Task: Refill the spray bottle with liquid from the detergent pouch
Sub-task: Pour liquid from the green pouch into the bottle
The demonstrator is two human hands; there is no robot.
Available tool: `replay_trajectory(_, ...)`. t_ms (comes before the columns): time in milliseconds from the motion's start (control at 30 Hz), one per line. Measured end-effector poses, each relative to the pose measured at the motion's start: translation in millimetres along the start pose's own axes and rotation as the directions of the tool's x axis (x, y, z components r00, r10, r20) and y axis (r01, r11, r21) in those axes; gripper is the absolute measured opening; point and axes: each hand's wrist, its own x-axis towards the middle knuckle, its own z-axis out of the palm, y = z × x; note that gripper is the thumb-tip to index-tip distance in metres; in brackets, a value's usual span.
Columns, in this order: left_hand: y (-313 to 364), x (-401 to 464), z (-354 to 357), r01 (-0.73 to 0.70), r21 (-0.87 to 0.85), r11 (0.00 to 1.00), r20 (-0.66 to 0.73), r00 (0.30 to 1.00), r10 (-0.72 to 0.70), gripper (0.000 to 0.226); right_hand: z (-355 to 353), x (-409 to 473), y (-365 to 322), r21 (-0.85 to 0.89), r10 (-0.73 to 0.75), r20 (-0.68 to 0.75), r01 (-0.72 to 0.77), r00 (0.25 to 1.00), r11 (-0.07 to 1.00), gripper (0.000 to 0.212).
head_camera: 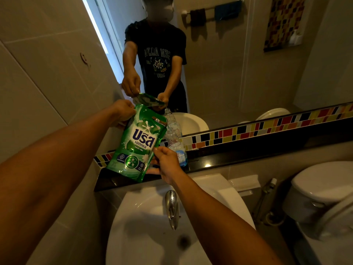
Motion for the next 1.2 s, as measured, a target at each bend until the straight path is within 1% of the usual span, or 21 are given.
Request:
replay_trajectory(633, -1.4, -0.4, -3.9, -0.007, 0.009, 1.000, -0.016, 1.000, 0.007, 0.013, 4.2, -0.9, -1.7, 0.012, 0.002, 0.001, -0.002, 1.000, 1.000, 0.017)
replay_trajectory(1200, 1.2, -2.3, -3.6, -0.002, 0.010, 1.000, -0.004, 1.000, 0.002, 0.010, 5.1, -5.8, -4.7, 0.013, 0.007, 0.006, -0.007, 1.000, 1.000, 0.015)
